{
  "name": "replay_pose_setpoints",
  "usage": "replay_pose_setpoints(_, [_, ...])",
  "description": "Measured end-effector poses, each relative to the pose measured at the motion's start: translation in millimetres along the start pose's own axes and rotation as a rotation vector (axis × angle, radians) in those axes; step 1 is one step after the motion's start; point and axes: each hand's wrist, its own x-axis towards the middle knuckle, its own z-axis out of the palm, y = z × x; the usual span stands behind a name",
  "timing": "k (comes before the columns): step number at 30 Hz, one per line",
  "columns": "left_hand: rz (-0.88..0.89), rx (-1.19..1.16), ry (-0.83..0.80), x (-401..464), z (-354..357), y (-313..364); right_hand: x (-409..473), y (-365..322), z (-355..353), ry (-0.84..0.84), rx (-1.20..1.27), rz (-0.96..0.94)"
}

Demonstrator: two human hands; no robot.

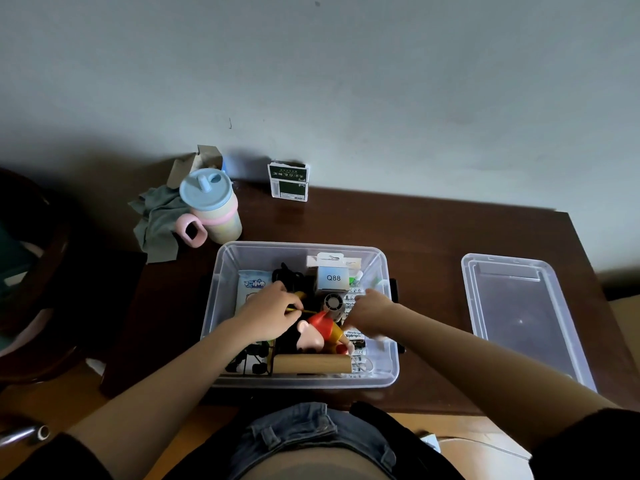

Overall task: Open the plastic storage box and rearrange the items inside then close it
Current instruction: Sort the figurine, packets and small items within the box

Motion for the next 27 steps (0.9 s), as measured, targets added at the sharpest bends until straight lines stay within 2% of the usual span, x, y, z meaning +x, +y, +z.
replay_pose_setpoints(3, [0.094, 0.049, 0.085, -4.3, 0.6, 14.1, 2.7, -2.0, 3.1, -0.021, 0.022, -0.009])
replay_pose_setpoints(6, [0.107, 0.091, -0.019, -4.1, -0.5, 26.7, 4.8, -0.6, 2.3, -0.043, 0.063, -0.015])
replay_pose_setpoints(10, [0.094, 0.338, -0.175, -1.5, -5.1, 34.7, 5.8, 0.1, 2.8, -0.04, 0.096, -0.001])
replay_pose_setpoints(14, [0.09, 0.422, -0.237, 0.2, -5.6, 39.5, 6.6, -0.8, 2.3, -0.054, 0.064, -0.011])
replay_pose_setpoints(16, [0.096, 0.425, -0.233, 1.0, -3.2, 38.4, 4.3, 1.3, -1.4, -0.04, 0.151, 0.014])
replay_pose_setpoints(19, [0.113, 0.379, -0.198, 1.2, 1.2, 30.3, -4.0, 5.9, -9.2, 0.064, 0.405, 0.087])
replay_pose_setpoints(22, [0.105, 0.165, -0.172, 0.3, -1.3, 13.9, -16.6, 9.5, -12.5, 0.265, 0.581, 0.201])
replay_pose_setpoints(25, [-0.001, -0.122, -0.01, -2.8, -8.2, -6.3, -21.3, 9.1, -11.9, 0.431, 0.698, 0.336])
replay_pose_setpoints(27, [-0.082, -0.168, 0.063, -4.2, -9.8, -19.7, -19.1, 5.5, -14.0, 0.477, 0.76, 0.369])
